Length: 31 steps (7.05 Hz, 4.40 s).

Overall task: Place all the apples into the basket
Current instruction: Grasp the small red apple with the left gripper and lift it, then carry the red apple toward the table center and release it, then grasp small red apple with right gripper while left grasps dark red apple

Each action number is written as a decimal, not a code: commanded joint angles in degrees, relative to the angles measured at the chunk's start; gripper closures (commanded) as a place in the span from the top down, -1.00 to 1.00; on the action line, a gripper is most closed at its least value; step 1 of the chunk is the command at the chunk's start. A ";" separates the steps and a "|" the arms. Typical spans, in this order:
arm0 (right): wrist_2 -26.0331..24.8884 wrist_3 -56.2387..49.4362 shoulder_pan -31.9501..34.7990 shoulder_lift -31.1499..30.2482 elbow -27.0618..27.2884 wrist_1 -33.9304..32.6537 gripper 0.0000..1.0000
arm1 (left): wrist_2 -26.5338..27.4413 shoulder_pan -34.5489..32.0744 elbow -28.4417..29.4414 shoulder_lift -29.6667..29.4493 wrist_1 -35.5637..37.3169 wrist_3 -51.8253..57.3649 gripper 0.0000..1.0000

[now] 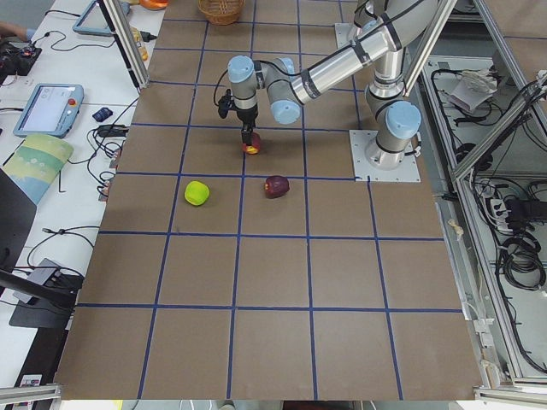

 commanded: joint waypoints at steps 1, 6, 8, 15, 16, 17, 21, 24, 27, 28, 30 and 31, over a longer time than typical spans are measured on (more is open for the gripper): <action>0.03 0.00 0.00 0.00 -0.02 0.02 1.00 | -1.40 0.14 -2.37 -1.74 3.48 0.15 1.00; -0.06 0.09 0.00 -0.09 0.07 0.28 1.00 | -1.39 -2.57 -1.25 2.28 6.04 -6.14 -0.91; 0.03 0.09 0.00 -0.26 0.15 0.55 1.00 | -5.00 -12.46 -0.54 3.27 3.75 -16.77 -0.91; 0.03 0.17 0.09 -0.53 0.33 0.55 1.00 | -5.88 -35.89 7.03 -11.22 19.01 -44.59 0.59; 0.03 0.17 0.26 -0.53 0.33 0.72 1.00 | -6.84 -35.37 8.42 -11.59 21.83 -43.37 1.00; -0.06 0.26 0.35 -0.53 0.33 0.81 1.00 | -8.50 -31.45 8.95 -10.11 21.33 -43.27 1.00; 0.20 0.96 1.22 0.17 1.82 -0.15 1.00 | -10.49 -13.45 9.04 -1.16 6.29 -20.46 1.00; -0.58 10.61 11.57 8.75 3.40 -11.44 1.00 | 6.03 0.17 5.98 2.29 1.13 -11.28 1.00; -2.78 14.31 15.64 12.47 11.63 -22.96 1.00 | 8.52 13.55 2.46 2.65 -0.55 7.09 1.00; -2.87 14.85 15.91 15.52 16.11 -32.14 1.00 | 7.92 17.68 0.19 2.65 -0.82 7.27 1.00; -2.35 15.11 17.22 19.85 18.52 -40.84 1.00 | 7.83 20.09 -7.18 2.48 0.41 9.36 1.00; -2.26 14.94 17.40 20.38 18.52 -40.85 1.00 | 7.83 20.35 -7.65 1.26 2.15 10.51 1.00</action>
